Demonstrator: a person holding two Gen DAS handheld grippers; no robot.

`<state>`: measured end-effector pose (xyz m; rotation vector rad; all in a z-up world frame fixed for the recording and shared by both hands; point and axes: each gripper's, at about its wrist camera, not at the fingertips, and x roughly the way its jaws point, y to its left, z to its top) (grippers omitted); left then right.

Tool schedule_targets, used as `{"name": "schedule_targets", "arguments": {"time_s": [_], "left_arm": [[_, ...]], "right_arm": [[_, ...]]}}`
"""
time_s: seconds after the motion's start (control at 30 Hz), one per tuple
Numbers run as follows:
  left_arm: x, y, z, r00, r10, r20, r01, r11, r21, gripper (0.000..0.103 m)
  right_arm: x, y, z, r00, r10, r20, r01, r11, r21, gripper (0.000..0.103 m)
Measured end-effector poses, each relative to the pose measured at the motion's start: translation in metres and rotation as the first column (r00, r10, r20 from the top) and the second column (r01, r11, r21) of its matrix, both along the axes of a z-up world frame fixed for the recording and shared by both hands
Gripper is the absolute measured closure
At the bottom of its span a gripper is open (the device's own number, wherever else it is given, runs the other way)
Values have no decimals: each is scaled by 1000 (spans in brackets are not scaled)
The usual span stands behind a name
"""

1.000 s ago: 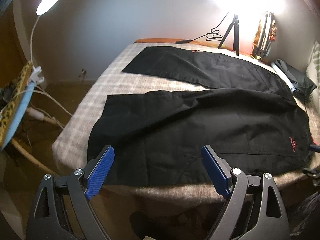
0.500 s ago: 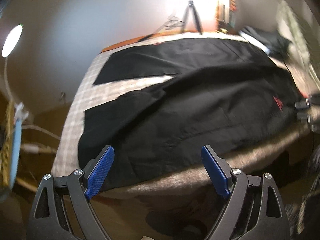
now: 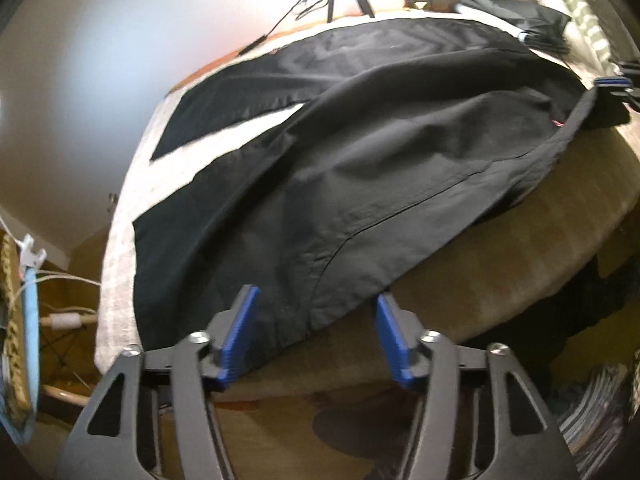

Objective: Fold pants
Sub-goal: 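Lower both tools to the trouser hem and close on the fabric, then lift the hem with both tools and fold it over toward the waistband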

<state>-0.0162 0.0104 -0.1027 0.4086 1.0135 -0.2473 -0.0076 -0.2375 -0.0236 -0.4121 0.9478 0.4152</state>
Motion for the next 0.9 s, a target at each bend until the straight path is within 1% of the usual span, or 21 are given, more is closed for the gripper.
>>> {"name": "schedule_targets", "arguments": {"time_s": [0.1,0.17,0.2,0.27,0.3,0.33,0.4,0.43,0.6,0.67,0.7,0.77,0.8,0.87,0.9], "left_arm": [[10,3,-3,1000,28,-4,-28,999,-24,84],[15,6,0,998,54,-14,-55,996,-75,93],[18,8,3,997,70,-16,-71,992,-108,95],[20,9,7,996,87,-3,-86,987,-134,97],[21,9,9,996,91,5,-89,986,-142,97],[21,10,11,995,97,15,-94,984,-149,97],[23,13,13,994,108,22,-103,981,-166,98],[24,13,14,993,114,27,-108,979,-175,98],[30,11,22,991,115,63,-103,979,-177,98],[33,11,25,990,121,71,-105,976,-191,98],[35,12,26,990,123,73,-106,974,-198,99],[39,12,28,989,127,77,-108,971,-211,99],[40,12,30,989,127,81,-107,971,-215,99],[42,11,33,988,126,91,-104,971,-217,99],[42,10,35,987,125,100,-102,971,-215,99]], "right_arm": [[-1,-4,4,1000,-10,6,10,1000,13,100],[-1,-6,4,1000,-13,2,13,1000,21,100],[-2,-7,4,1000,-11,-3,11,1000,27,100],[-3,-8,3,1000,-6,-11,6,999,36,99],[-4,-9,2,1000,-3,-12,4,999,37,92],[-6,-10,0,1000,1,-19,0,999,37,74],[-12,-13,-7,999,1,-33,0,1000,13,54],[-15,-14,-11,999,3,-41,-3,1000,9,51],[-31,-19,-36,995,11,-102,-12,1000,-17,45],[-38,-15,-46,995,27,-94,-35,996,-80,41],[-42,-11,-52,996,40,-81,-50,989,-138,40],[-45,-7,-59,996,56,-67,-68,978,-195,40],[-46,-7,-58,997,62,-50,-71,979,-190,44],[-43,-9,-57,997,51,-54,-60,979,-192,72],[-41,-11,-56,998,39,-57,-49,980,-191,95]]}}
